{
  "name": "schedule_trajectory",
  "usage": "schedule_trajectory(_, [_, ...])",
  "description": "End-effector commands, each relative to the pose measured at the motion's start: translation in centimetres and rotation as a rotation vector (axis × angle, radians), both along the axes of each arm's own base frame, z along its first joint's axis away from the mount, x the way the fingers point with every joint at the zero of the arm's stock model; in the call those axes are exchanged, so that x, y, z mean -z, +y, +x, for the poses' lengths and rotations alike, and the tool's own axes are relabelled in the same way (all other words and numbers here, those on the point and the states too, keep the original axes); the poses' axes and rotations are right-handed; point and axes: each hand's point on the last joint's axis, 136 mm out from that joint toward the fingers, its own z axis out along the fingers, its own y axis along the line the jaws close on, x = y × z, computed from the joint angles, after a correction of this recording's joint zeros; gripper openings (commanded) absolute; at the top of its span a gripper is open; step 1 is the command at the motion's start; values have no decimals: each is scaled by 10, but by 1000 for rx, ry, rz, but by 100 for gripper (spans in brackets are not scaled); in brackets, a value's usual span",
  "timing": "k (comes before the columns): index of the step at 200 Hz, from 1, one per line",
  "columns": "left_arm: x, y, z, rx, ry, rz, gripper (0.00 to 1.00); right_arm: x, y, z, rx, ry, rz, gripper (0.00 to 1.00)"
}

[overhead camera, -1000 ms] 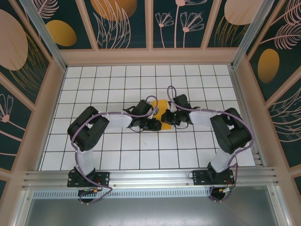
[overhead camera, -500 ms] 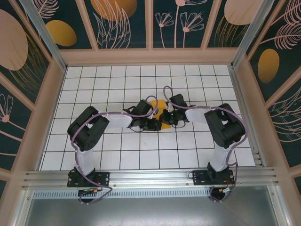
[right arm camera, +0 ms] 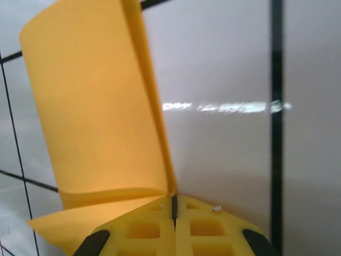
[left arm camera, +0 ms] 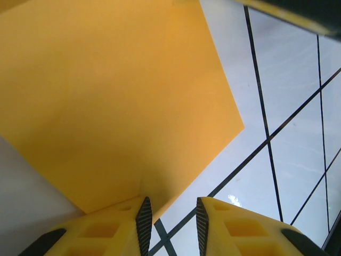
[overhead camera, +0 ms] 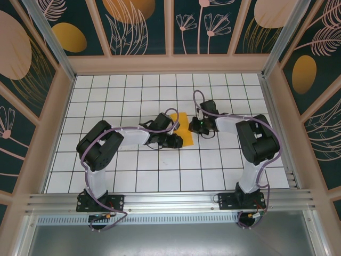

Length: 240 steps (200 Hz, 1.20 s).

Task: Fold a paper plane with a square sheet of paper (fold left side to right side)
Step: Fold the triangle a second time at the center of the table, then turn over the paper at the center of the table.

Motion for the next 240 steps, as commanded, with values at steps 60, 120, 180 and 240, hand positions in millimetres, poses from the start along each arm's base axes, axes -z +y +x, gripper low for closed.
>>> schedule_trajectory(60, [-13, 11, 1, 5, -34, 0, 44, -26, -16, 12, 18, -85, 8, 11])
schedule_trajectory(120, [-59, 44, 38, -67, -139, -33, 60, -61, -38, -8, 47, -217, 187, 40])
schedule_trajectory(180, [-42, 19, 57, -18, -109, -91, 60, -61, -31, -27, 22, -229, 294, 53])
schedule_trajectory(240, [-33, 22, 68, -46, -124, -70, 23, -59, -18, -29, -18, -212, 354, 51])
